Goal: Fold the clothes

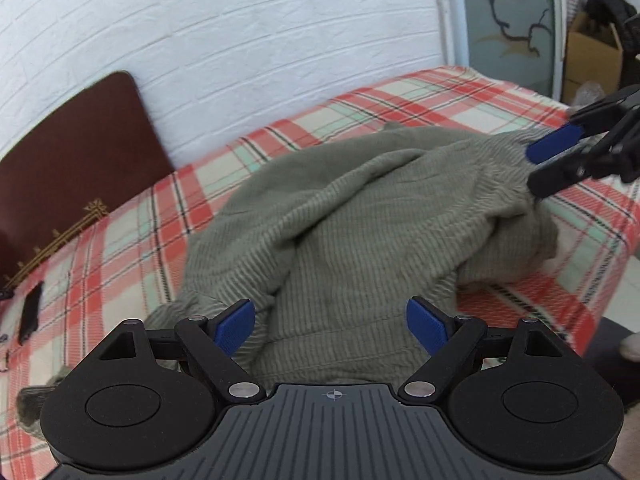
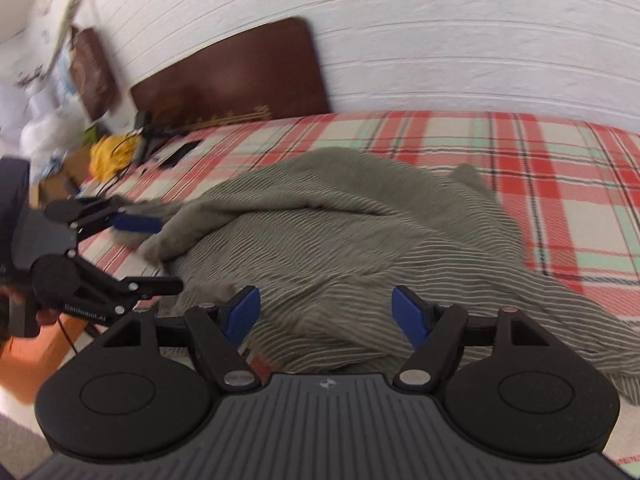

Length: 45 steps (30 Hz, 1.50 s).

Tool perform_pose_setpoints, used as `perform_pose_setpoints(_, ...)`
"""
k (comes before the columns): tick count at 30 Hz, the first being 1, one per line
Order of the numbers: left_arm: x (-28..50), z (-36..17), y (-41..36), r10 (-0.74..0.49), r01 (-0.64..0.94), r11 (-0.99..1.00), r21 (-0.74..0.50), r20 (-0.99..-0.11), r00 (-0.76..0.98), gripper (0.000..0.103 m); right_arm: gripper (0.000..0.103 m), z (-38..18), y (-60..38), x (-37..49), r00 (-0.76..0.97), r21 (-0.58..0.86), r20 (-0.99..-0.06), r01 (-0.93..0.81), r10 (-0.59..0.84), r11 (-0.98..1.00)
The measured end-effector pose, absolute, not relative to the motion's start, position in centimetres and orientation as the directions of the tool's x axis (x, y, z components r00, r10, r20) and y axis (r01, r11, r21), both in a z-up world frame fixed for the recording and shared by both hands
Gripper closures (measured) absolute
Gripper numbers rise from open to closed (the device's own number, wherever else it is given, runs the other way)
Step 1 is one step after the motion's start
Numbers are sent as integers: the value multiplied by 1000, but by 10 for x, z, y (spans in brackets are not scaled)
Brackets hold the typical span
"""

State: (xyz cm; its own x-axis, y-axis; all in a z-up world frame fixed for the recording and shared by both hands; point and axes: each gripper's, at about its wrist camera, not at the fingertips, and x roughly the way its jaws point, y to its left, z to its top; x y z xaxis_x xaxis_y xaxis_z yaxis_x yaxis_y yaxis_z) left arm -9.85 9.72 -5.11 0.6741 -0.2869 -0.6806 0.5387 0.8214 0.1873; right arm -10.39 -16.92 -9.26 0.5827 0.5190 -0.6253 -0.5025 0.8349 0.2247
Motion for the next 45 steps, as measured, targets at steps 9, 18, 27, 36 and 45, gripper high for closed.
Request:
perform_pose_setpoints(9, -102, -58, 74, -397, 607, 790, 89, -681, 616, 14, 27, -100, -137, -108, 586, 25, -652, -617, 481, 787)
perform_pose_setpoints(18, -81, -63, 75, -404, 531, 847, -15, -668, 626, 96, 97, -92, -145, -83, 556, 145, -651, -576, 516, 804)
perform_pose_setpoints(27, -45, 12, 66, -415, 480, 877, 21, -471, 778, 96, 98, -29, -159, -51, 705, 181, -465, -516, 535, 837)
perform_pose_setpoints(36, 6, 25, 48, -432, 455, 889, -60, -440, 787, 51, 98, -13, -178, 5, 809, 189, -420, -366, 412, 911)
perform_pose_setpoints(45, -4, 5, 69, -452, 464, 880, -107, -489, 746, 26, 98, -86, -190, 46, 752, 228, -572, -237, 327, 944)
